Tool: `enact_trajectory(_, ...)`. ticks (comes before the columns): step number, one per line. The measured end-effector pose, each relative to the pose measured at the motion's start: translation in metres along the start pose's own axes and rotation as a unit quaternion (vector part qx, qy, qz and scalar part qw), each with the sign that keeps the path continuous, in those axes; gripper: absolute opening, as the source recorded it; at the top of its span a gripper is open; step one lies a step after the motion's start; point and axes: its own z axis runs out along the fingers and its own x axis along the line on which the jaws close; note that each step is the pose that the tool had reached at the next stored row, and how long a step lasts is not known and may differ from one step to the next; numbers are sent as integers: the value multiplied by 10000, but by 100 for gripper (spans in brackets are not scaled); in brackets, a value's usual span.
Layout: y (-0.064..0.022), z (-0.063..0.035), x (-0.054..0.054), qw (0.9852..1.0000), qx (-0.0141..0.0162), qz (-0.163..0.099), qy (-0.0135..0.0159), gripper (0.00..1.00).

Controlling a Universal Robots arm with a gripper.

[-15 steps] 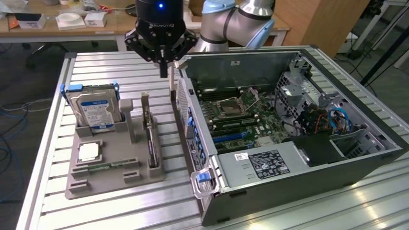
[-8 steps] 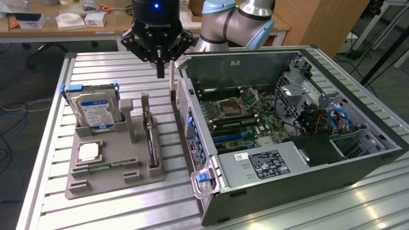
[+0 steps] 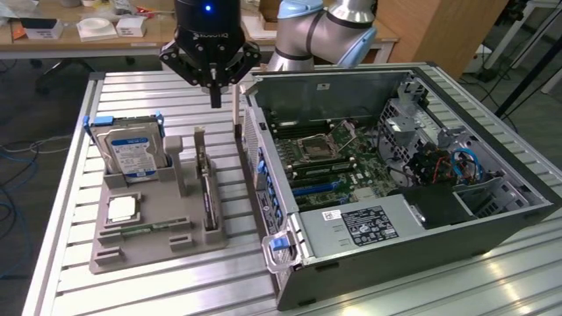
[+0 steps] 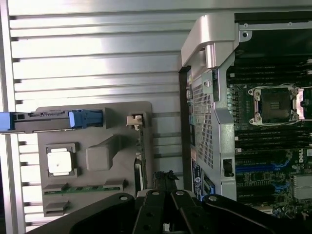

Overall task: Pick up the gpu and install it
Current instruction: 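Reach for the gpu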

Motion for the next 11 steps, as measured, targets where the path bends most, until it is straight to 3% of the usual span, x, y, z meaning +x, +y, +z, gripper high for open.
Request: enact_trajectory(11,-11,-1,86,10000,0,1,0,11)
